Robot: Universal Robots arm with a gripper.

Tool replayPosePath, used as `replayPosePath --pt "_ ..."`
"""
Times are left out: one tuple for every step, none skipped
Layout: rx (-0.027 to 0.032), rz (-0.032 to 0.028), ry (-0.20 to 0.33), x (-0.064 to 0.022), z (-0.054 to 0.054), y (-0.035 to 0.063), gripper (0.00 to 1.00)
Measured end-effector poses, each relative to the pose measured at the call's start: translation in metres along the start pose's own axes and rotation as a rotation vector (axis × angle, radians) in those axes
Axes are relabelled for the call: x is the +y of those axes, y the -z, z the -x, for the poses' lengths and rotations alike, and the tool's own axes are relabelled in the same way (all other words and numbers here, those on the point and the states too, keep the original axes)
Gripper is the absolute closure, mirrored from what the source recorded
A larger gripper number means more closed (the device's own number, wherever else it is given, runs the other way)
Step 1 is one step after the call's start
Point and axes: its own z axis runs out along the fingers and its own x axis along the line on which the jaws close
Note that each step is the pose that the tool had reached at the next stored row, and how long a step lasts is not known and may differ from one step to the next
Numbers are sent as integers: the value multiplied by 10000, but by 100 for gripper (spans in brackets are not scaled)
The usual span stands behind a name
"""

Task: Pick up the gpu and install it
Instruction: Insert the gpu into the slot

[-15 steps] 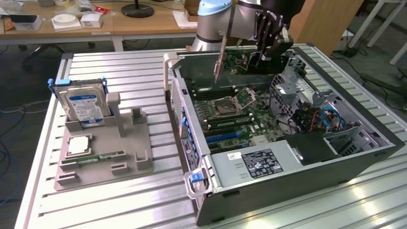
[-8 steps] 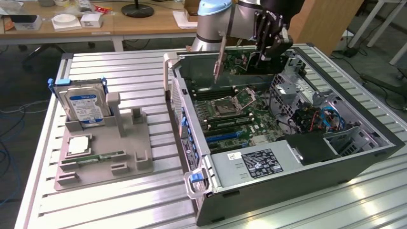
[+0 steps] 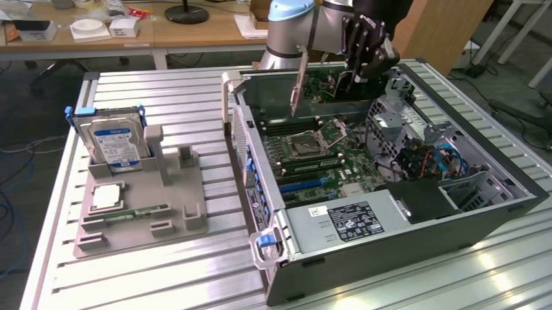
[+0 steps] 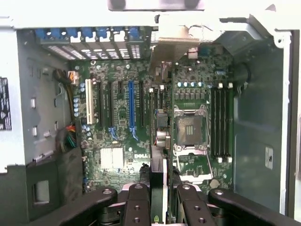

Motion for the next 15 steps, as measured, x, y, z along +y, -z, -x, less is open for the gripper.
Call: replayPosePath --pt "1 1 159 0 0 -4 73" --pt "-1 -18 262 -1 0 -9 73" --pt "1 -86 289 -1 -1 -13 73" --pt "-11 -143 291 0 -1 -20 73" --pt "-19 -196 292 -1 -1 -27 73" --pt "-21 -256 294 0 -1 -34 73" --pt "-26 -281 295 -1 -2 -42 73" --pt "-29 -282 296 -1 -2 -56 73" --pt "-27 -281 299 -1 -3 -74 73" --pt "-28 -278 319 0 -4 -93 73" --pt "-29 -272 365 0 -5 -112 73" --pt "-29 -268 412 0 -6 -129 73" --pt "-29 -264 434 0 -6 -147 73" --pt "-29 -264 438 0 -7 -165 73" --pt "-29 -263 439 -1 -7 -183 73"
